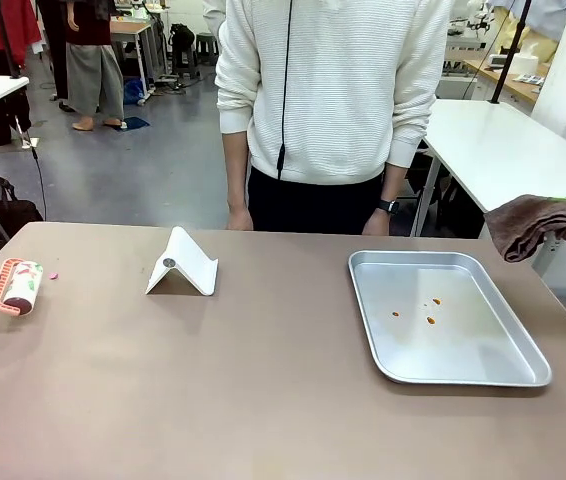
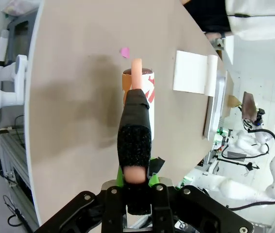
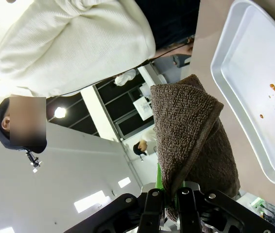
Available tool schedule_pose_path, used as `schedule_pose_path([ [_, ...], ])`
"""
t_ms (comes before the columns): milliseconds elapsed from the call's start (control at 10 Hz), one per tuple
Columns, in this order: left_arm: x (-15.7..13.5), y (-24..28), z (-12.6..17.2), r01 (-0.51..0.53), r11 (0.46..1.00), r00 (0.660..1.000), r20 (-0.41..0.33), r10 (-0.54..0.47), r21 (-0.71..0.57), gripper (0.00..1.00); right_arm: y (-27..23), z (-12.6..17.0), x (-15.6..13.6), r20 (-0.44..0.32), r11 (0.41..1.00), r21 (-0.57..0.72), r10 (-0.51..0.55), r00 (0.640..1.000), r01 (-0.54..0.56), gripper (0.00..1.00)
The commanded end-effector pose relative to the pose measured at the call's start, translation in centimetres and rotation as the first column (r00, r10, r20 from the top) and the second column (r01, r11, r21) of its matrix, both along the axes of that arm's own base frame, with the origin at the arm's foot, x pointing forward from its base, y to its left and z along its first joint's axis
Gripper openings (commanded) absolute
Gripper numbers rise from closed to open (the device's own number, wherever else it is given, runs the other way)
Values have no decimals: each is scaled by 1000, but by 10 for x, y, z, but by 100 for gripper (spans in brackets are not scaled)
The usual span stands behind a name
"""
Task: Clean the surface of the table.
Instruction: If a person points to the right, clean the right side of the table with your right hand, and if they point to the left, clean the left side with your left hand.
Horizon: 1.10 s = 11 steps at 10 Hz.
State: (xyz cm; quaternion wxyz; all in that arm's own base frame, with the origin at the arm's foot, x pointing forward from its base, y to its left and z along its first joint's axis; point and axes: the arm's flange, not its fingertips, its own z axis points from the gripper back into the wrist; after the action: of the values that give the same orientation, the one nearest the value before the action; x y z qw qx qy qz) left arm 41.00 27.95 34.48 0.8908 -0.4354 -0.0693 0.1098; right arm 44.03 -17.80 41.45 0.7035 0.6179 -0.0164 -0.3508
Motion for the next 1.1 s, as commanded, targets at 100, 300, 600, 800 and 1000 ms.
schedule_pose_path([
  [100,12,1,-3,-81,996,997,-7,82,30,19,0,4,-2,5,1000,-1,-4,1000,4,0],
  [300,17,13,-1,-140,990,990,25,139,30,19,0,4,-2,5,1000,-1,-4,1000,4,0],
  [600,22,18,-6,-167,986,986,22,167,14,19,0,4,-2,5,1000,-1,-4,1000,4,0],
  [800,30,11,-13,-179,983,984,-5,179,33,19,0,4,-2,5,1000,-1,-4,1000,4,0],
  [1000,37,3,-21,-163,985,985,-52,166,47,19,0,4,-2,5,1000,-1,-4,1000,4,0],
])
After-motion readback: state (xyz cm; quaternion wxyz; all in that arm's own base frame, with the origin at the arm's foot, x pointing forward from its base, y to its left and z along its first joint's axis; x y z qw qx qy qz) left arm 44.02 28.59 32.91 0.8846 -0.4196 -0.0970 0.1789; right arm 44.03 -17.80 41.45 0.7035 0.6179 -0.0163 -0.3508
